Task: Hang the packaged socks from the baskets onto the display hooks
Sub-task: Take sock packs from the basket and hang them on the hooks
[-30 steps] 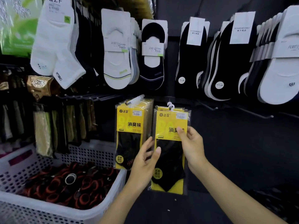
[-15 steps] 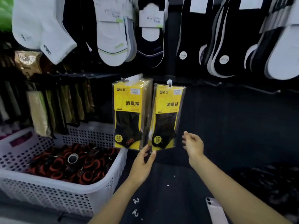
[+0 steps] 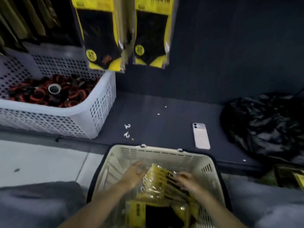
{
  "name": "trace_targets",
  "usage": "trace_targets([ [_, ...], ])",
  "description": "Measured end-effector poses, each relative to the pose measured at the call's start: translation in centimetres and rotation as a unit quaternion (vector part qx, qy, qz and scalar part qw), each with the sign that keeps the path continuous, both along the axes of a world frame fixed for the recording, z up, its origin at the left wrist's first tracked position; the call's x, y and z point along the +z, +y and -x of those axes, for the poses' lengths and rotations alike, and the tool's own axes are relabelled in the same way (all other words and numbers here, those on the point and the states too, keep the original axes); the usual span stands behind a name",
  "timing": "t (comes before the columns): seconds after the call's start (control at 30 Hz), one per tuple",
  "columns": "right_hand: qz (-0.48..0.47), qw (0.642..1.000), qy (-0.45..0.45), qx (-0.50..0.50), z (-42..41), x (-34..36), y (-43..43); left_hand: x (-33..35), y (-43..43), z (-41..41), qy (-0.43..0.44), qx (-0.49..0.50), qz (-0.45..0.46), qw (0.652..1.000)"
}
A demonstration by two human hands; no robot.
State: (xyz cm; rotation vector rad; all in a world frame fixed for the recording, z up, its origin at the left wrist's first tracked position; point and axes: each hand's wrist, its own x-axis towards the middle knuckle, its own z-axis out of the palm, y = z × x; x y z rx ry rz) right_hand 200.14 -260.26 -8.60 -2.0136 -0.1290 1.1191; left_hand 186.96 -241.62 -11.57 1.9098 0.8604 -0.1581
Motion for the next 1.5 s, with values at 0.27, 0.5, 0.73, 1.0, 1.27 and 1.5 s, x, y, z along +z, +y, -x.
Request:
trace_targets([
  [0.27, 0.084, 0.94, -0.014, 0.33, 1.7, -7.0, -3.1, -7.2, -1.7, 7.0, 0.149, 0.032, 0.113, 0.982],
  [0.5, 0.178, 0.889, -0.061, 0.418, 1.8, -8.5, -1.7, -8.9, -3.2, 8.3, 0.166, 0.027, 0.163, 0.972],
  [0.73, 0.191, 0.845, -0.108, 0.488, 3.7, -9.3, -0.7, -8.8, -3.1, 8.7, 0.136, 0.009, 0.148, 0.98],
  [1.0, 0.071, 0.94, -0.027, 0.333, -0.1, -4.5, 0.1, -1.9, -1.4, 3.5, 0.018, 0.129, 0.02, 0.991],
  [1.27, -0.18, 0.968, 0.011, 0.176, -2.5, 7.7, 1.6, 13.9, 1.0, -1.6, -0.216, 0.163, -0.235, 0.934],
  [1.5, -0.357, 0.932, -0.017, 0.054, -2.7, 16.4, 4.5, 23.4, 1.1, -2.6, -0.329, 0.239, 0.043, 0.913],
])
